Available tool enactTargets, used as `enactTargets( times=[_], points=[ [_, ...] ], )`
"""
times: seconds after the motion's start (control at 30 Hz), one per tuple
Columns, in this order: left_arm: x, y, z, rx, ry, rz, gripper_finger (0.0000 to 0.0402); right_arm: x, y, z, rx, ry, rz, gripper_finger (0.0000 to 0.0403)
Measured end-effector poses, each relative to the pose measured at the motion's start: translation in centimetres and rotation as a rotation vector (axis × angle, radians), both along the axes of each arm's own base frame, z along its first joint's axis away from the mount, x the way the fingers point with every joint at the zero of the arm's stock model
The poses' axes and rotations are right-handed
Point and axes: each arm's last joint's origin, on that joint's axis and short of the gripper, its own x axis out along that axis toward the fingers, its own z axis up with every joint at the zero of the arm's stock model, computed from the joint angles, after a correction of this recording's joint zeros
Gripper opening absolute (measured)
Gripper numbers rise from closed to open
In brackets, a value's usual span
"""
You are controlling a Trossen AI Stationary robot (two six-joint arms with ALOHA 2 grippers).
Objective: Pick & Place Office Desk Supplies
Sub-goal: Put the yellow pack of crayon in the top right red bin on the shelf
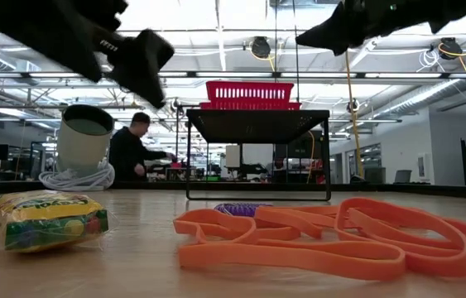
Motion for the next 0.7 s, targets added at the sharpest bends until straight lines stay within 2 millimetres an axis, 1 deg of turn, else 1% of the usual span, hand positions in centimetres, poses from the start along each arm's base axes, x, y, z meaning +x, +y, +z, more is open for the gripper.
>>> enactTargets(
  times=[0.07, 0.13, 0.2, 0.33, 0.4, 0.57, 0.7],
  points=[
    [-0.3, -0.6, -0.4, 0.005, 0.026, -0.007, 0.0294, 0.0, 0.0, -0.4, -0.004, -0.036, 0.000, 0.0002],
    [-0.1, -1.2, -1.1, 0.003, 0.030, -0.019, 0.0294, -0.1, 0.0, -0.9, -0.006, -0.055, 0.000, 0.0003],
    [-0.3, -1.6, -2.3, 0.019, 0.087, -0.018, 0.0294, -0.1, 0.0, -1.1, -0.002, -0.066, -0.001, 0.0004],
    [-0.1, -2.3, -4.7, 0.032, 0.154, 0.001, 0.0294, -0.2, 0.0, -1.4, 0.005, -0.058, 0.000, 0.0004],
    [0.2, -2.7, -5.6, 0.013, 0.159, 0.018, 0.0294, -0.2, 0.0, -1.4, 0.018, -0.058, -0.002, 0.0004],
    [0.3, -3.6, -6.9, 0.002, 0.178, 0.008, 0.0294, -0.2, 0.1, -1.4, 0.042, -0.059, -0.004, 0.0004],
    [0.2, -3.7, -7.2, 0.023, 0.180, 0.011, 0.0294, -0.2, 0.1, -1.4, 0.042, -0.058, -0.004, 0.0004]
  ],
)
